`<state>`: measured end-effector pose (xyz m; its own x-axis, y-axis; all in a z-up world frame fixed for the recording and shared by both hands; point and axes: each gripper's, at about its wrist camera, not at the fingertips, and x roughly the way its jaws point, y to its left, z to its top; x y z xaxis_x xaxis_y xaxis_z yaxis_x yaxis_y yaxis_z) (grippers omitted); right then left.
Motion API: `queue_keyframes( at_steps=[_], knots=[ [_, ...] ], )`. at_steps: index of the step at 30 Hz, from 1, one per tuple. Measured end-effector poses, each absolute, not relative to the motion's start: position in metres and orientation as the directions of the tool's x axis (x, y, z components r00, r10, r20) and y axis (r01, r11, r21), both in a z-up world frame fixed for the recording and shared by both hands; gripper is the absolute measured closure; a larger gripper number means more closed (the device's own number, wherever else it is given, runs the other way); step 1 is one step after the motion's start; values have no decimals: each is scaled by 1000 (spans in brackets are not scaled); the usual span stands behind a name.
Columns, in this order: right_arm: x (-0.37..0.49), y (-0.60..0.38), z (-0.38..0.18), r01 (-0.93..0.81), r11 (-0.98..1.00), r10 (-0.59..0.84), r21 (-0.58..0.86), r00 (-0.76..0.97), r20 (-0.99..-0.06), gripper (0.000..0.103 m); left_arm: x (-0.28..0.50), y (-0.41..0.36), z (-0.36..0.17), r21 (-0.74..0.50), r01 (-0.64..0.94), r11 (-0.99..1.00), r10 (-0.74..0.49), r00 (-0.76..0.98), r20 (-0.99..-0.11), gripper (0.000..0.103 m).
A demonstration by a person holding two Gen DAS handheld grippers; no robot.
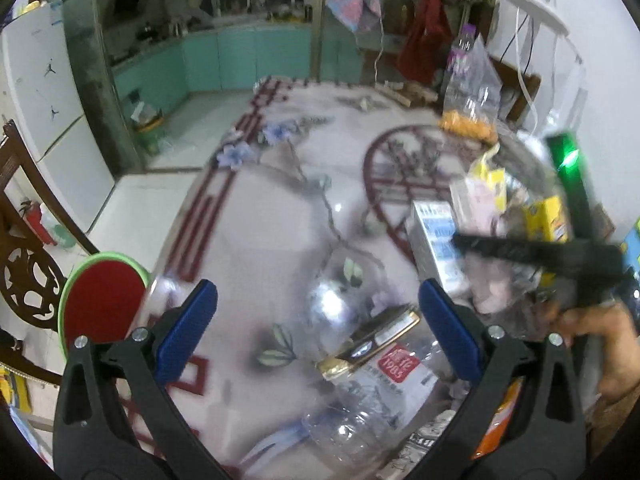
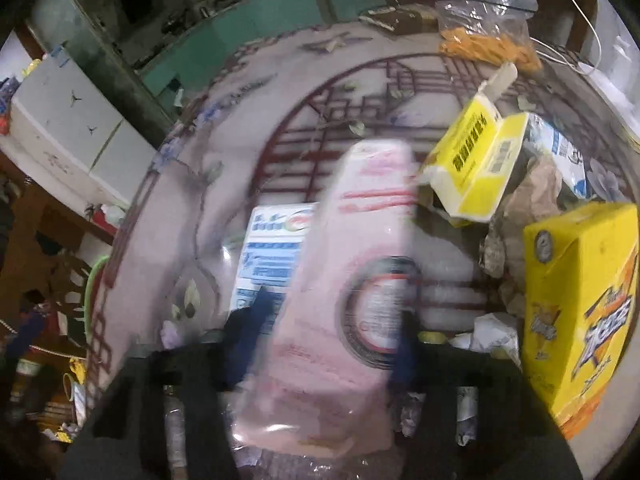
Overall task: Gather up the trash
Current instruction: 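Grasp the pink carton with the right tool while the left tool grasps the brown wrapper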
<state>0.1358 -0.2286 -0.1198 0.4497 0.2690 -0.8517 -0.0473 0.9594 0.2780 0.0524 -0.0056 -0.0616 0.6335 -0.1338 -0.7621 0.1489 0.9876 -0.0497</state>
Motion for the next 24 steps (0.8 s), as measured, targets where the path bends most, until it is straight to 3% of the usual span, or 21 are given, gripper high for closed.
queue_keyframes(
  at_steps=[3, 9, 18, 21, 24],
  knots=[
    [126, -234, -99, -68, 944, 311, 322, 503, -806, 60, 64, -14, -76, -56, 182, 982, -152, 574, -804, 7],
    [107, -242, -52, -120, 930, 348, 347, 592, -727, 60, 73, -44, -109, 8, 284, 959, -136, 485, -864, 24],
    [96, -254, -41, -118, 902, 400, 415, 592, -700, 60, 80, -39, -130, -55, 270, 961, -166, 405, -899, 30],
    [94, -253, -39, -119, 904, 394, 410, 599, -697, 60, 79, -42, -129, -25, 278, 960, -146, 425, -893, 54],
    [93, -249, -39, -136, 904, 402, 406, 597, -695, 60, 80, -35, -128, -95, 268, 959, -203, 412, -888, 56]
  ],
)
